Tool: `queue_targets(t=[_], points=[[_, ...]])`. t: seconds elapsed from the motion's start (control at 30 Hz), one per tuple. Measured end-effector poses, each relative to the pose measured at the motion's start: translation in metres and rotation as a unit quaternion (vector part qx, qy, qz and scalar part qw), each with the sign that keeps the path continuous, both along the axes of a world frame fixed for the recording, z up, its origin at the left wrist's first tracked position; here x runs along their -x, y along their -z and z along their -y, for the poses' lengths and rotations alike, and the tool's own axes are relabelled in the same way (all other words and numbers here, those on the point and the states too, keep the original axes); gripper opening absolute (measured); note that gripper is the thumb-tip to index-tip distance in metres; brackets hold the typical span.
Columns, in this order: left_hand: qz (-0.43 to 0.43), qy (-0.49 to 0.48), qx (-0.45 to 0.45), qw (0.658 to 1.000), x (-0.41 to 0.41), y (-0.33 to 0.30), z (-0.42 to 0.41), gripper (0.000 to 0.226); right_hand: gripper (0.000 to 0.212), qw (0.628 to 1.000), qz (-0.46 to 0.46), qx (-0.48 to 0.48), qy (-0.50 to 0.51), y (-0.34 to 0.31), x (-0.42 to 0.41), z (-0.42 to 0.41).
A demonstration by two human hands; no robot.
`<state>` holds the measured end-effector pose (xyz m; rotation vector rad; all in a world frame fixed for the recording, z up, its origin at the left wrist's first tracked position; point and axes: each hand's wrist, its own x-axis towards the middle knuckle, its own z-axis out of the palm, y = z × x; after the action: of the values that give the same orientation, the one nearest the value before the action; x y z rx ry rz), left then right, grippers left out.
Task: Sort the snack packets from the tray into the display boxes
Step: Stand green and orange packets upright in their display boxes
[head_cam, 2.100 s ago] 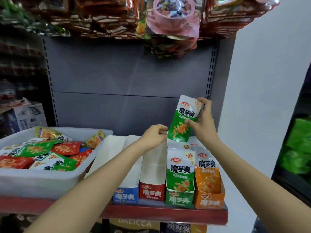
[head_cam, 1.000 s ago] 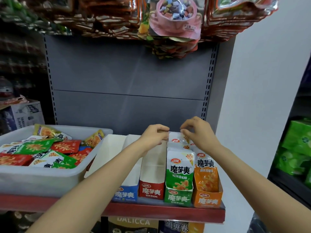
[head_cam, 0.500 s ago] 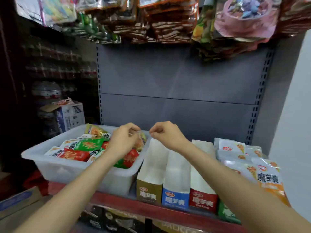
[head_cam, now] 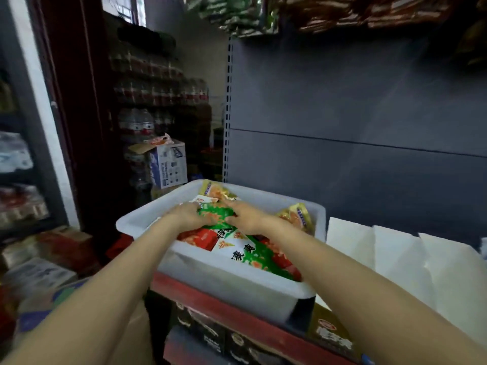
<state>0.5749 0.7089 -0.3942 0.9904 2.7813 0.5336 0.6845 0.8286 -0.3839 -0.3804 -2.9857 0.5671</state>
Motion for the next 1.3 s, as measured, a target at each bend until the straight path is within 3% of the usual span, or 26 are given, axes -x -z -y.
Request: queue_targets(t=[0.17,0.37,0.57,0.63,0.73,0.8,1.0,1.17,1.3], points=[[-0.006,0.019,-0.009,1.000,0.003,0.003,-0.007,0.079,0.055,0.997,-0.059,-0.011,0.046,0.005,0.011,-0.001],[0.014,-0.023,-0.079,0.996,0.003,0.006,-0.005,0.093,0.035,0.977,-0.144,0.084,0.136,0.007,0.007,-0.015],[0.055,-0.027,-0.231,0.971,-0.014,-0.007,0.001,0.064,0.028,0.948,-0.172,0.180,0.199,0.001,-0.010,-0.028],[0.058,-0.037,-0.302,0.951,-0.018,-0.014,0.003,0.055,0.026,0.941,-0.182,0.203,0.202,-0.005,-0.019,-0.026],[0.122,-0.053,-0.442,0.887,-0.028,-0.021,0.005,0.031,0.016,0.938,-0.209,0.204,0.187,-0.017,-0.043,-0.021],[0.167,-0.042,-0.494,0.852,-0.040,-0.027,0.004,0.023,0.023,0.936,-0.228,0.201,0.177,-0.028,-0.064,-0.017],[0.210,0.082,-0.520,0.824,-0.111,-0.054,-0.028,0.020,0.023,0.917,-0.232,0.308,0.099,-0.057,-0.143,-0.012],[0.251,0.148,-0.518,0.804,-0.179,-0.061,-0.075,0.019,0.016,0.916,-0.247,0.269,0.165,-0.067,-0.219,-0.034],[0.295,0.183,-0.515,0.784,-0.238,-0.064,-0.116,0.011,0.026,0.897,-0.290,0.256,0.215,-0.073,-0.278,-0.057]])
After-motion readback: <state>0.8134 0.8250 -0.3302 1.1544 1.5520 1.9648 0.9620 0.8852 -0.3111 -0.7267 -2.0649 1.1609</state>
